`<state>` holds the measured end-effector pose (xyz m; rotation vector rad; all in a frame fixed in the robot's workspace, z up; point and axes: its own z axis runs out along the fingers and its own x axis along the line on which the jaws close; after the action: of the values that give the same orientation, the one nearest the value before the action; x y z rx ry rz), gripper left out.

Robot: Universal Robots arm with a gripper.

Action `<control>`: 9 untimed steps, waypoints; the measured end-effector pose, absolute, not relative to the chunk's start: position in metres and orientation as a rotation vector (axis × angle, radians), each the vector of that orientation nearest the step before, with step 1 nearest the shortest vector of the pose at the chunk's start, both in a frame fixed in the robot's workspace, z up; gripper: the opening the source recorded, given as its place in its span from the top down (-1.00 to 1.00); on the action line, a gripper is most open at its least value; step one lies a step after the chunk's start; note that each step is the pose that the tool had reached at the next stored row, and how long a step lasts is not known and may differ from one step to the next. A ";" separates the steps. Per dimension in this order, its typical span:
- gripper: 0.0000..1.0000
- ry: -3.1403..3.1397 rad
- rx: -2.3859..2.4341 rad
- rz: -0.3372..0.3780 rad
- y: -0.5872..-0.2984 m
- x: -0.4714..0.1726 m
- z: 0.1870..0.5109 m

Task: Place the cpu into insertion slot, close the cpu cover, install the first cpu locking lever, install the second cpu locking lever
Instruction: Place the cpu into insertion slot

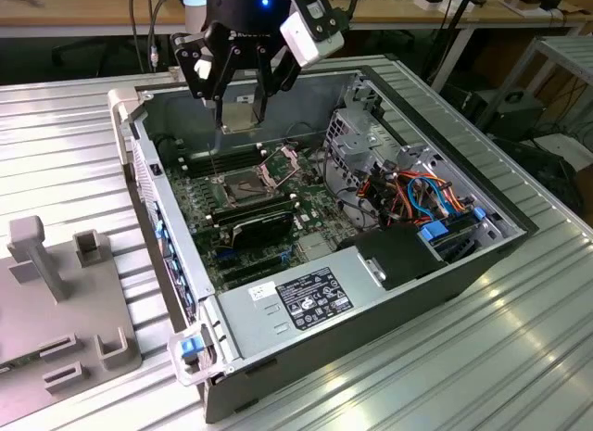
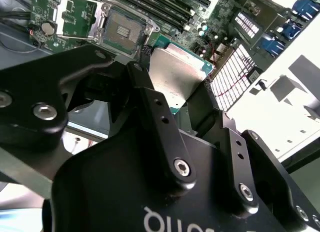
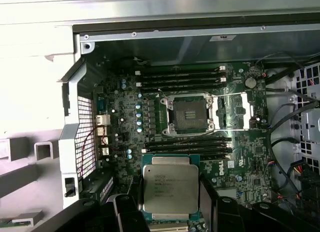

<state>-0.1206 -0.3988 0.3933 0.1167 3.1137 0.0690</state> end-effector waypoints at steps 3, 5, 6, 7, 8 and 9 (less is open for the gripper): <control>-0.09 3.114 0.117 0.069 -0.399 -0.120 0.393; -0.09 3.114 0.116 0.069 -0.399 -0.119 0.393; -0.09 3.114 0.117 0.069 -0.399 -0.119 0.393; -0.09 3.114 0.117 0.069 -0.399 -0.119 0.393; -0.09 3.114 0.117 0.069 -0.399 -0.118 0.393; -0.09 3.114 0.117 0.069 -0.399 -0.118 0.393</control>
<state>-0.1184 -0.3989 0.3933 0.1167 3.1137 0.0690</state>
